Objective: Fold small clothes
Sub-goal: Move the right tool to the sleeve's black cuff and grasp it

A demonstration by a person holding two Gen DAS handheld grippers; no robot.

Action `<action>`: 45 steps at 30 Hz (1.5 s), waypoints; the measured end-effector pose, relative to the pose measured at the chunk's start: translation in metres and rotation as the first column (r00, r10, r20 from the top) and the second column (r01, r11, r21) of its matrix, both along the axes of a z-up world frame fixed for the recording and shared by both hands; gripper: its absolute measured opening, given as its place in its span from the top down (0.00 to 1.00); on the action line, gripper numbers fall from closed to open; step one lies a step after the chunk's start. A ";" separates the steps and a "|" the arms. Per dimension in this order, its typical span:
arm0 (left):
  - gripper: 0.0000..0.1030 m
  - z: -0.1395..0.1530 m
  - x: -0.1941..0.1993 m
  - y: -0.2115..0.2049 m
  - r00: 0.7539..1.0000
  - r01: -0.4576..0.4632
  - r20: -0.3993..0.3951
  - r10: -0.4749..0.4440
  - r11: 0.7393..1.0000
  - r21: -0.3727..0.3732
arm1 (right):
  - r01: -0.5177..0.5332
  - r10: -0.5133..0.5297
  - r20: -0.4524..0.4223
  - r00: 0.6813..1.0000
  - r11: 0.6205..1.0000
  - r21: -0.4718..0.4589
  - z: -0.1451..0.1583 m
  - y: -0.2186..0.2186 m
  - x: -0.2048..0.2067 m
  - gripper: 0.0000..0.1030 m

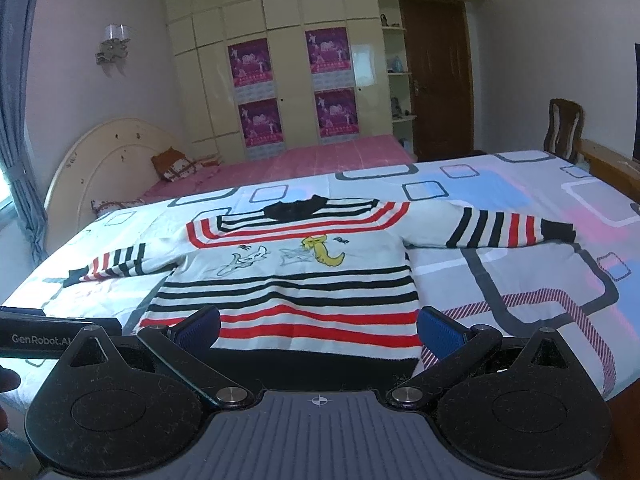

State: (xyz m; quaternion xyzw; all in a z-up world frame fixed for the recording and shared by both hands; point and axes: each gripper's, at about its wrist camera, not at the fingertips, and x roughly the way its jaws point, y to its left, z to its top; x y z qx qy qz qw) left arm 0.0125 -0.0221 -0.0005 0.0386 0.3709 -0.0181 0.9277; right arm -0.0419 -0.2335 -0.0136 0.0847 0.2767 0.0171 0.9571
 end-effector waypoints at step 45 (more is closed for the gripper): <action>0.00 -0.077 0.256 0.007 0.992 0.071 -0.098 -0.073 0.997 -0.028 | 0.310 -0.312 -0.135 0.941 0.950 -0.034 -0.071 -0.075 0.216 0.01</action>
